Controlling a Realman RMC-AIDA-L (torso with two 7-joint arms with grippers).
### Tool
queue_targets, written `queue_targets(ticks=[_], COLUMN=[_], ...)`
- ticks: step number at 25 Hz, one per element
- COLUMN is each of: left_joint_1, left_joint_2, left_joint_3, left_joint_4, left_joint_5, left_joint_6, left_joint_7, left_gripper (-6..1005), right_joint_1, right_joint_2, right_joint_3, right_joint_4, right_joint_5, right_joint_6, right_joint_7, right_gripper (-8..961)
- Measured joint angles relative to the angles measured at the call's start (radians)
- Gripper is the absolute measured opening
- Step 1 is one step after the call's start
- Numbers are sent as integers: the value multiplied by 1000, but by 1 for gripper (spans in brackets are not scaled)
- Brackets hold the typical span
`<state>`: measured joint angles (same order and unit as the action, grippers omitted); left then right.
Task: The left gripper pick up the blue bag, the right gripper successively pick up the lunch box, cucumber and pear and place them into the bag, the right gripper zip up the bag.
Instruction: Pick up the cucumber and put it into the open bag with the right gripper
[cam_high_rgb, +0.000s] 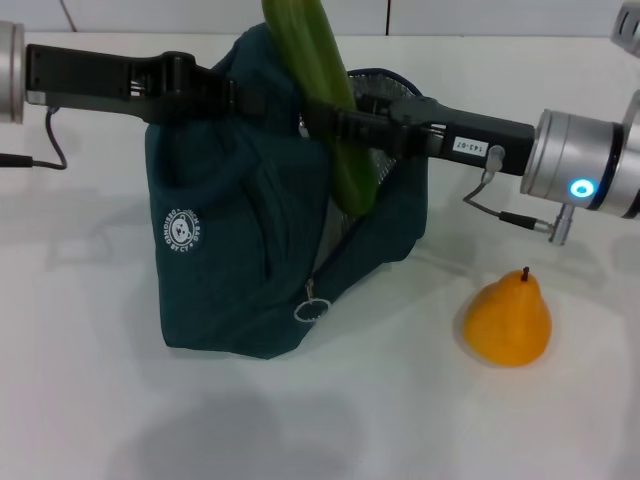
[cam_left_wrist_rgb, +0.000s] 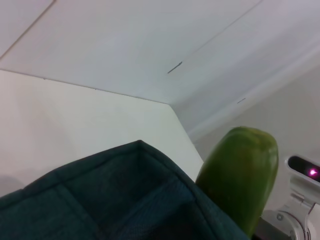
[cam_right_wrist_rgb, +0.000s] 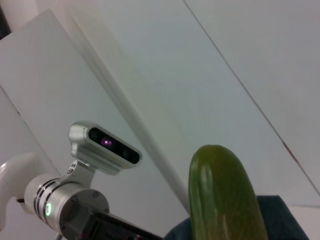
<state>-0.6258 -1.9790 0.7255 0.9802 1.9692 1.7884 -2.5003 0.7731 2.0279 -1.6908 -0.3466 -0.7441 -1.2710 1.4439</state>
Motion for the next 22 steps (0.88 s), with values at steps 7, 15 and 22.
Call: queue_targets(ticks=[7, 15, 22], left_joint_1=[-1, 0, 3], left_joint_2=[0, -1, -1], left_joint_3=[0, 0, 2], left_joint_4=[0, 0, 0], left_joint_5=[0, 0, 0], left_joint_6=[0, 0, 2], left_joint_7=[0, 1, 1], left_gripper=[39, 40, 40], right_joint_1=[-4, -28, -66], right_joint_2=[0, 0, 0], right_joint_3=[-76, -112, -146], right_joint_4=[-9, -42, -95], right_joint_5=[96, 99, 107], right_joint_6=[25, 63, 80], right_joint_7=[-69, -93, -125], right_gripper=[660, 663, 665])
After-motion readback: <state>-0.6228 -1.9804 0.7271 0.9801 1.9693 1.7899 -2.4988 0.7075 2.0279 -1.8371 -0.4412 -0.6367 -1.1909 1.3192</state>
